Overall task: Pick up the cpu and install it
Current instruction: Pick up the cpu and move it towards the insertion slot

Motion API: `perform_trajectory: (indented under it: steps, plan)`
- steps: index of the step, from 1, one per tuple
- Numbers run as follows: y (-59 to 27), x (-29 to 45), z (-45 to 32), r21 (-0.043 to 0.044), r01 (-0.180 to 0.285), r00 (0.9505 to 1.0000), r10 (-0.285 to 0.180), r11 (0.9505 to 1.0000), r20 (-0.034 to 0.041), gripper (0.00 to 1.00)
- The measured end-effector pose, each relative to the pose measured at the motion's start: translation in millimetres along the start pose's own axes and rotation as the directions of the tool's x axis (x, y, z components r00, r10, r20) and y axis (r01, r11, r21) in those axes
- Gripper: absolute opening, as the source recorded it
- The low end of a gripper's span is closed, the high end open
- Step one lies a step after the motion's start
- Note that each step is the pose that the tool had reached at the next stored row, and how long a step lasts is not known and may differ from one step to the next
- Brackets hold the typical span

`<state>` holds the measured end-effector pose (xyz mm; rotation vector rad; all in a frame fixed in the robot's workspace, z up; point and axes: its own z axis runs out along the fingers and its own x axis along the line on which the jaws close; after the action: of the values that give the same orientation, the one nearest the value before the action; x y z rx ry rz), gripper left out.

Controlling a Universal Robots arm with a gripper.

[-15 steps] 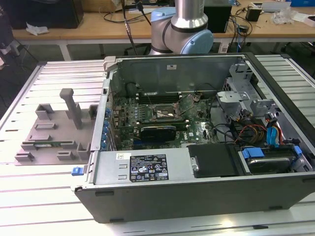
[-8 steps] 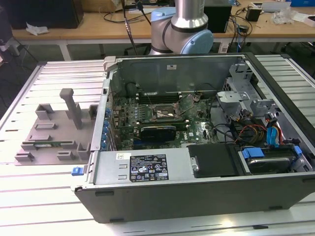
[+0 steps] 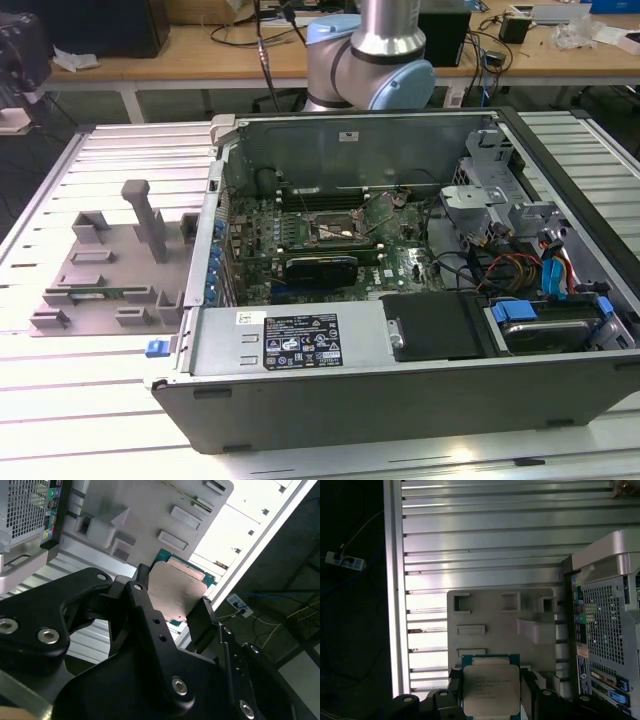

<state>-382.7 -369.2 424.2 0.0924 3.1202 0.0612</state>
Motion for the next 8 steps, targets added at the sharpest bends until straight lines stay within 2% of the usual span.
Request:
perform_trajectory:
  steps: [4,6,8]
  plan:
    - [1.7,-22.8,0.5,-0.0001,0.000,1.0000,0.000,1.0000,0.0001,0.55]
    - [2.1,-28.6,0.6,0.0000,0.000,1.0000,0.000,1.0000,0.0000,0.55]
    - [3.2,-42.7,1.0,0.0000,0.000,1.0000,0.000,1.0000,0.0001,0.55]
